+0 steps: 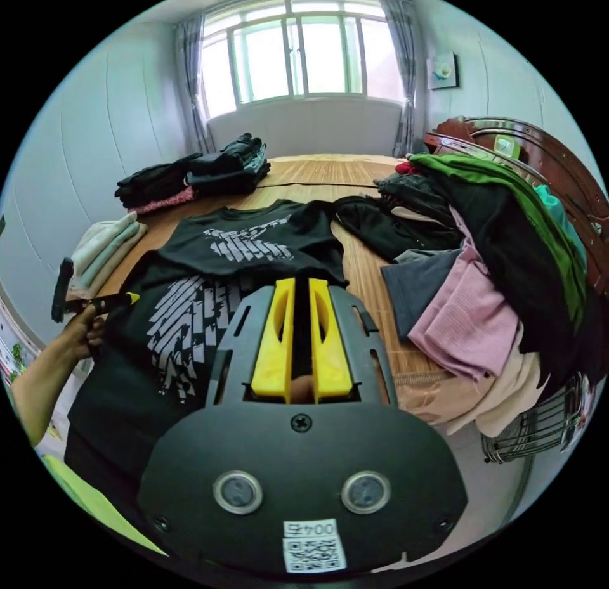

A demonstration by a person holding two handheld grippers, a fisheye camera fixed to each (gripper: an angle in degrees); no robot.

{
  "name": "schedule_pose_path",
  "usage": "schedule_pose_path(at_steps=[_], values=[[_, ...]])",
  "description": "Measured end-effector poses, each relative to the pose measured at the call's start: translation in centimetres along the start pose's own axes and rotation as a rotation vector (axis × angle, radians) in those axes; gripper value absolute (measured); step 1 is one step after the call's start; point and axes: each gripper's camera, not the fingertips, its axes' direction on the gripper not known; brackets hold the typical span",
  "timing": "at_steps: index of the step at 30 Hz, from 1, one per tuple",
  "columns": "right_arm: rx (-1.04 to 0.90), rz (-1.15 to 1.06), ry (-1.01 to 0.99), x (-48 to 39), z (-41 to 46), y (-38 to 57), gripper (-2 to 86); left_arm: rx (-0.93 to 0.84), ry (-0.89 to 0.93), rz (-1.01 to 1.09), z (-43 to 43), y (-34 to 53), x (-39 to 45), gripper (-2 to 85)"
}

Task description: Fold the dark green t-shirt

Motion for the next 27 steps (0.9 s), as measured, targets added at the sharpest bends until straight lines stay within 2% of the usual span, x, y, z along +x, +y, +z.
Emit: schedule_pose_path(at_steps=[2, 5, 7, 10, 13, 21, 27], values=[[0.02, 0.0, 0.0, -0.7, -2.1, 1.0, 7.5, -0.013, 0.024, -0.023, 0.2, 0.3, -0.2, 0.7], [0.124, 0.031, -0.148, -1.5, -6.9, 1.9, 11.8, -0.006, 0.056, -0.109, -0.5, 0.8, -0.3, 0.3], [0.164, 0.017, -0.22, -2.8, -8.6, 2.1, 13.6, 0.081, 0.084, -0.129, -1.6, 1.8, -0.1, 0.2], [0.102, -0.059, -0.278, -6.2, -8.2, 1.3, 13.9, 0.264, 0.169, -0.209, -2.4, 5.1, -1.0, 0.1], [0.08, -0.218, -0.265, -12.3, -6.6, -1.1, 12.4, 0.321, 0.15, -0.37, -1.8, 8.3, -2.6, 0.1], [-0.034, -0.75, -0.074, -34.7, 5.5, -8.9, 10.4, 0.412, 0.033, -0.333, -1.6, 9.9, 0.1, 0.1], [-0.111, -0.904, -0.008, -42.7, 12.3, -11.1, 9.6, 0.448, 0.072, -0.405, -0.8, 11.1, -0.9, 0.2]])
